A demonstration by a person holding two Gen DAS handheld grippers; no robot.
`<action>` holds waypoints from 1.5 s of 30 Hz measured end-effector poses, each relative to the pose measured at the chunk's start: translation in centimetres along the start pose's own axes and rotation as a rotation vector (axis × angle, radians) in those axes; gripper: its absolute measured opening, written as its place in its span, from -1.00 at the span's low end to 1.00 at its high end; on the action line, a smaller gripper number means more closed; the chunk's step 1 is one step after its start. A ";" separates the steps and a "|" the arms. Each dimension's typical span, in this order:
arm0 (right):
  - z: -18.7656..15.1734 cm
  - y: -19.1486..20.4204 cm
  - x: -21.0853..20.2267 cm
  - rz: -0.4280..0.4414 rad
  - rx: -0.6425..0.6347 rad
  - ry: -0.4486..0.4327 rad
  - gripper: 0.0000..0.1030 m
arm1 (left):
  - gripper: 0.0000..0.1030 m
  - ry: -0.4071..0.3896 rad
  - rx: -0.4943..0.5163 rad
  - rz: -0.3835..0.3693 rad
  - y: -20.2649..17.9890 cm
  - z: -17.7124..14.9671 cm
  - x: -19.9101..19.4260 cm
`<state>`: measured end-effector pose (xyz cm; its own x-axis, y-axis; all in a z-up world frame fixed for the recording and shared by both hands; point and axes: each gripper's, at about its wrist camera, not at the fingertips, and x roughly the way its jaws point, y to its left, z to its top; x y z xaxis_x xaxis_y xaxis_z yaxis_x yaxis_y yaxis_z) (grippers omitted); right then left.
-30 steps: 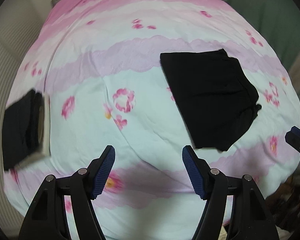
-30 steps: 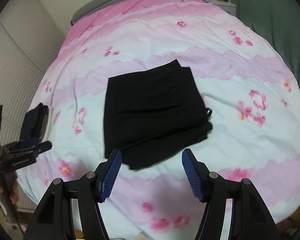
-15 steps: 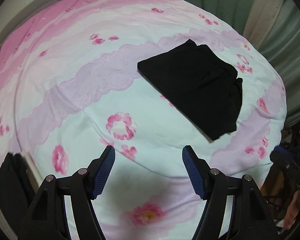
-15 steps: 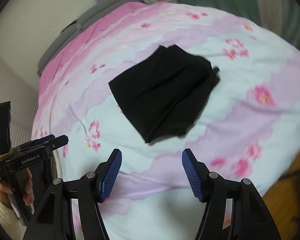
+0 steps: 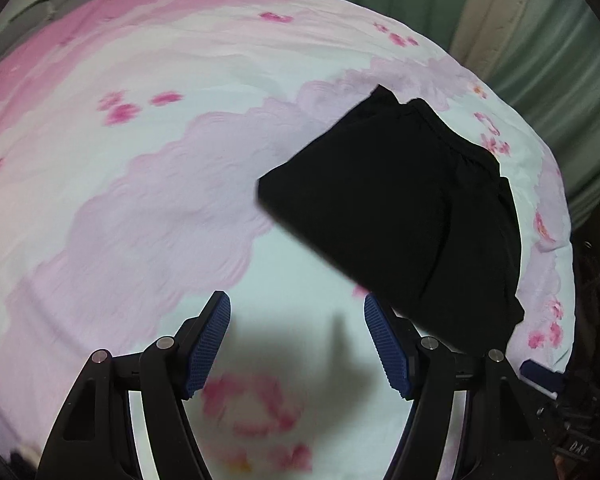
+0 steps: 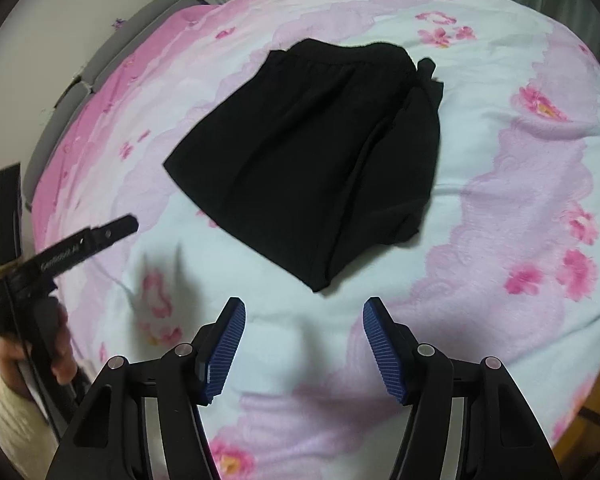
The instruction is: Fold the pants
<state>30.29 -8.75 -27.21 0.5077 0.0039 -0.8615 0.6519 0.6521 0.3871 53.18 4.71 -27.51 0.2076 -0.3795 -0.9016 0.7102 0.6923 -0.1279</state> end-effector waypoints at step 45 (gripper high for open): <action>-3.3 -3.6 2.3 0.104 0.224 0.009 0.35 | 0.17 0.046 0.101 -0.002 1.5 0.2 2.1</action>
<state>27.23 -8.63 -31.64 0.5740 0.0701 -0.8158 0.7053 0.4638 0.5361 54.82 4.86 -29.52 0.1764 -0.3507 -0.9197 0.7751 0.6254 -0.0898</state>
